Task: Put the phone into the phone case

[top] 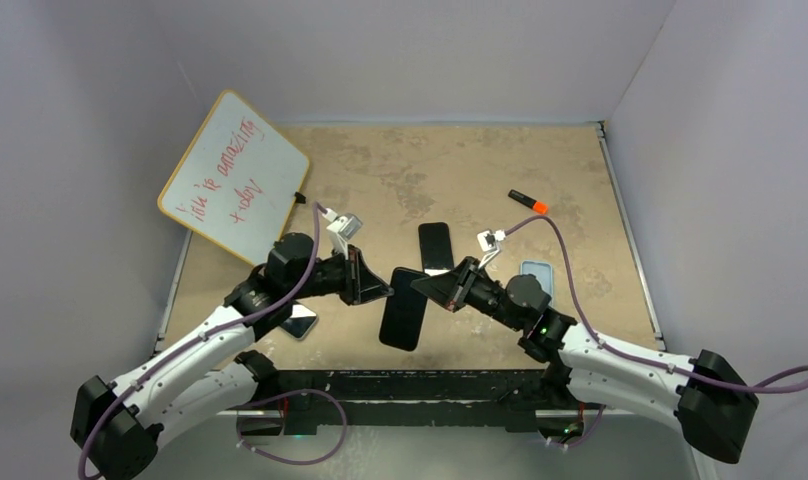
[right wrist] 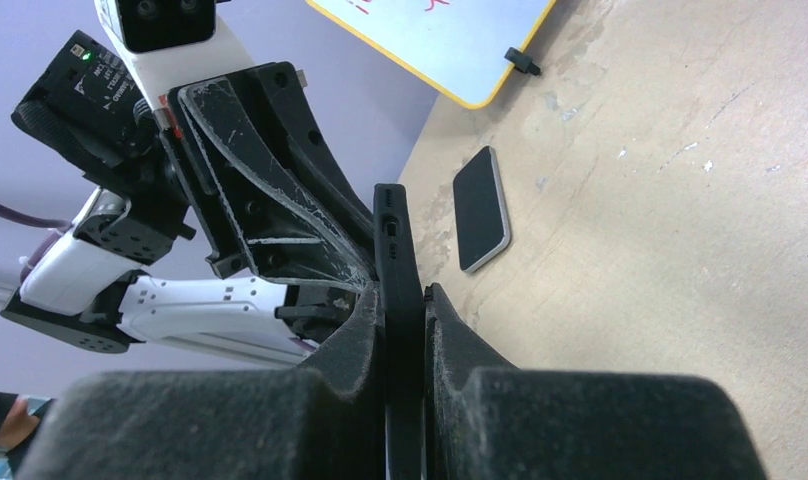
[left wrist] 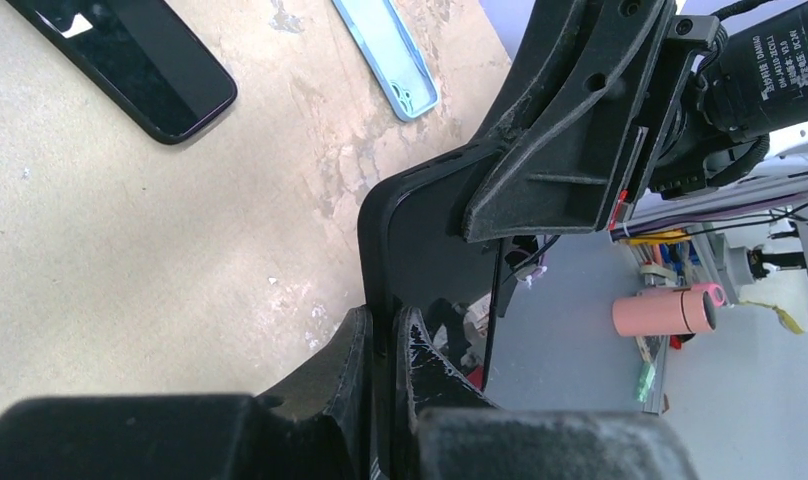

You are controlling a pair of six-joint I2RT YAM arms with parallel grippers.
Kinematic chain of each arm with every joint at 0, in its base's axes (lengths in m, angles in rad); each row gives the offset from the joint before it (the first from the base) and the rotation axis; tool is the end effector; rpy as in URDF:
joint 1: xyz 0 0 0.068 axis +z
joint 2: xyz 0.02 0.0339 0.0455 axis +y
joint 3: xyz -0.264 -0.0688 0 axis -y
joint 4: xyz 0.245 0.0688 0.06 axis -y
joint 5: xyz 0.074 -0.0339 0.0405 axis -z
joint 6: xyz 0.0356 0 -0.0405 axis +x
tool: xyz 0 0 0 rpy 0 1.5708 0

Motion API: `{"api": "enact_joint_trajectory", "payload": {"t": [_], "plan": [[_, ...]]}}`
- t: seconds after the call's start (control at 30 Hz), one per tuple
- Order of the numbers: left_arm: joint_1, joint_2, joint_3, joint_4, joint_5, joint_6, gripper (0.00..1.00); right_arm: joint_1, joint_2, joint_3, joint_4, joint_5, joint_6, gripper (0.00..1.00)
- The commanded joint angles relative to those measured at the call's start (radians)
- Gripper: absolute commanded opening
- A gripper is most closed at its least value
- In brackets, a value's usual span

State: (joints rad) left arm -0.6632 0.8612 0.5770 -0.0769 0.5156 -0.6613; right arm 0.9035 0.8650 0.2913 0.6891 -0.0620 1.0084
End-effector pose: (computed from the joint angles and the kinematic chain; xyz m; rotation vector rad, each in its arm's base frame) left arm 0.1454 -0.1358 0.2656 0.3859 2.1061 -1.3334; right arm 0.1195 0.1552 0.2445 0.0295 1.6720 1.5625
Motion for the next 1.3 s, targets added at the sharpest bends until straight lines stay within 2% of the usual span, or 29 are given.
{"api": "enact_joint_trajectory", "payload": {"t": [0.0, 0.07, 0.13, 0.2, 0.27, 0.33, 0.47, 0.73, 1.07, 1.27], "plan": [[0.002, -0.048, 0.049, -0.051, -0.065, 0.074, 0.0, -0.002, 0.001, 0.035, -0.009, 0.051, -0.008, 0.0], [0.002, -0.077, 0.04, -0.087, -0.105, 0.088, 0.14, -0.002, -0.004, 0.035, -0.018, 0.057, -0.015, 0.0], [0.001, -0.122, 0.043, -0.12, -0.152, 0.105, 0.35, -0.002, -0.005, 0.044, -0.037, 0.08, -0.039, 0.0], [0.001, -0.152, 0.06, -0.157, -0.196, 0.128, 0.49, -0.007, 0.012, 0.07, -0.061, 0.078, -0.079, 0.0], [0.001, -0.162, 0.086, -0.188, -0.225, 0.158, 0.75, -0.017, 0.044, 0.116, -0.095, 0.064, -0.116, 0.0], [0.002, -0.153, 0.112, -0.224, -0.25, 0.19, 0.84, -0.035, 0.083, 0.146, -0.108, 0.053, -0.141, 0.0], [0.001, -0.135, 0.156, -0.302, -0.292, 0.261, 0.88, -0.099, 0.194, 0.215, -0.094, -0.04, -0.19, 0.0], [0.002, -0.163, 0.17, -0.344, -0.326, 0.274, 0.9, -0.242, 0.511, 0.475, -0.115, -0.313, -0.305, 0.0], [0.001, -0.166, 0.154, -0.333, -0.318, 0.255, 0.9, -0.331, 0.862, 0.75, -0.129, -0.508, -0.278, 0.0], [-0.001, -0.179, 0.147, -0.341, -0.322, 0.242, 0.91, -0.356, 1.07, 0.87, -0.14, -0.551, -0.278, 0.0]]}}
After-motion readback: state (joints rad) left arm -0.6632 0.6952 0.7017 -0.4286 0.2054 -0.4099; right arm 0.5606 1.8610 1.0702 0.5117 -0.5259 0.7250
